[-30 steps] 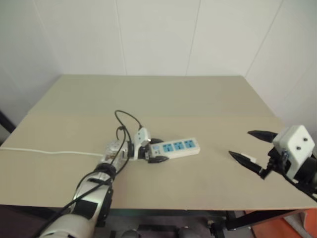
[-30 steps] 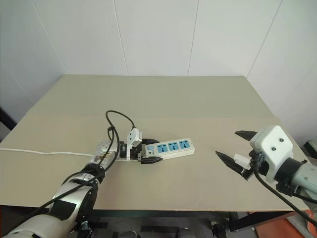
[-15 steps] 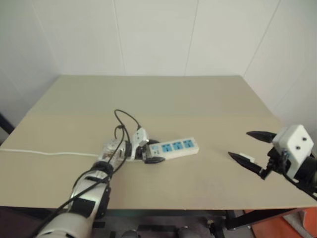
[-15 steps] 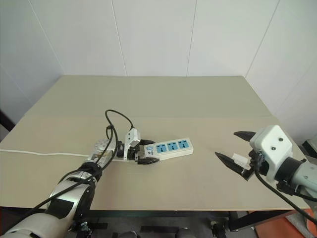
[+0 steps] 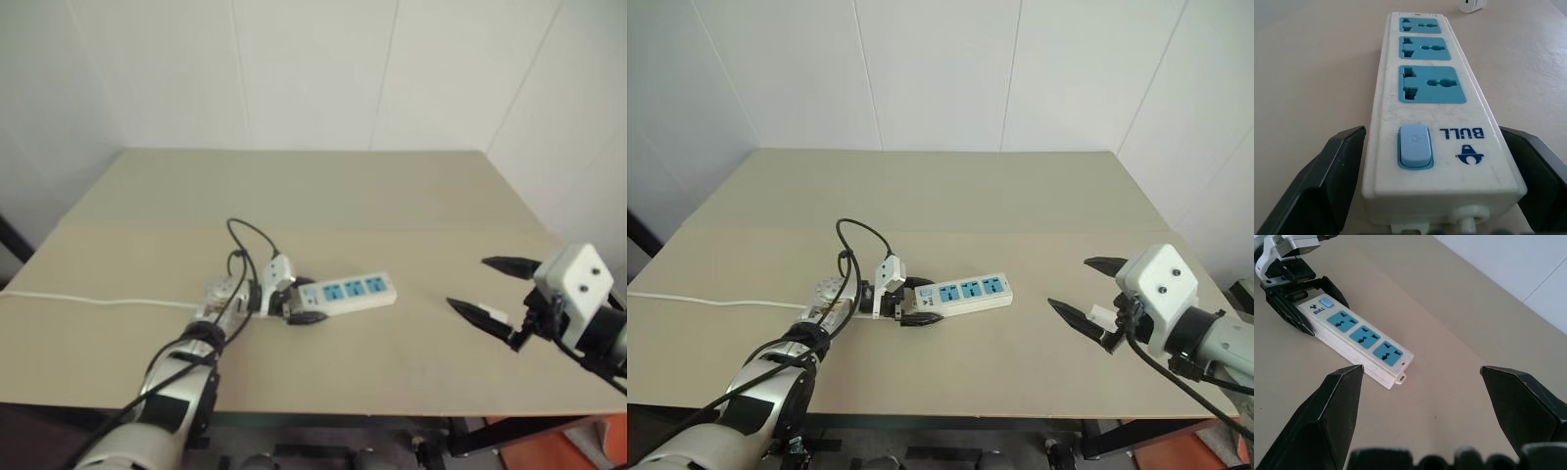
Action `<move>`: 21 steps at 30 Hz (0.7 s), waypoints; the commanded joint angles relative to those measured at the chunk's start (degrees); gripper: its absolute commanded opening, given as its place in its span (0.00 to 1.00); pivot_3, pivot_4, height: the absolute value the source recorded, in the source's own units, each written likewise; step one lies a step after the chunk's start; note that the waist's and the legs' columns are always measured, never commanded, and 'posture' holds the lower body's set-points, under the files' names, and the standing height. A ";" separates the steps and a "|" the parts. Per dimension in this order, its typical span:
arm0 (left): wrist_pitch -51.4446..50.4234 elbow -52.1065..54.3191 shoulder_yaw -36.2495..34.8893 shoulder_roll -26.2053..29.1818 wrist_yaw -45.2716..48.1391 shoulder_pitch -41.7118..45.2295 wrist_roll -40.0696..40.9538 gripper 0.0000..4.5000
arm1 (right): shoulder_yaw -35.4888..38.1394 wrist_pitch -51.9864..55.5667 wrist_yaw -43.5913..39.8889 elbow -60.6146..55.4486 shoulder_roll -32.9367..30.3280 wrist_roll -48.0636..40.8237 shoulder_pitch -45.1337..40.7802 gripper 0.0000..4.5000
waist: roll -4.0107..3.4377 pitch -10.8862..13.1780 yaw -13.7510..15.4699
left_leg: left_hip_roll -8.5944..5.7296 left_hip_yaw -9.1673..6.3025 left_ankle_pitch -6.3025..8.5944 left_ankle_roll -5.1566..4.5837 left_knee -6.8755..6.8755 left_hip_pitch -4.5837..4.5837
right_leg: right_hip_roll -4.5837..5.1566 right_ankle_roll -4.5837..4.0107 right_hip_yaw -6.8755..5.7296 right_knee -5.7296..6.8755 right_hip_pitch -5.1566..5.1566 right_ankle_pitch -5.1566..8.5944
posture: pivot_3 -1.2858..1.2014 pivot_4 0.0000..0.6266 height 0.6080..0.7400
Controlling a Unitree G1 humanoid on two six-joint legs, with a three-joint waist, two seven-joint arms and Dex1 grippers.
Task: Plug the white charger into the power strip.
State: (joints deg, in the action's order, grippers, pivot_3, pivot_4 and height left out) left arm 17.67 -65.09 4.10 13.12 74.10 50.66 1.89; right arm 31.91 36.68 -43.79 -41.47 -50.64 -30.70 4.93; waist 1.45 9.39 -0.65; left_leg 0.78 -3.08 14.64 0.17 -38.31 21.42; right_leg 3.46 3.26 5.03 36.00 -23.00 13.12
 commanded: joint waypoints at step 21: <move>-1.84 14.55 1.55 0.50 8.24 -5.38 3.24 0.74 | -1.71 -0.98 -0.99 6.36 -1.61 -1.97 -7.88 1.00 | -0.11 -0.07 -0.06 | 0.00 -0.01 0.00 0.00 -0.01 0.19 | 0.01 0.00 0.00 -0.02 -0.17 -0.01 | 0.52 0.24 1.00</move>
State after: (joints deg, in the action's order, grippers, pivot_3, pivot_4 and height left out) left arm 16.67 -54.16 5.65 13.94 81.24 45.47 3.00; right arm 29.52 35.55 -45.34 -34.91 -51.17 -31.90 -1.80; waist 1.34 9.31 -0.70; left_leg 0.78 -3.10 14.64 0.17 -38.32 21.64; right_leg 3.47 3.25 5.02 35.98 -23.19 13.11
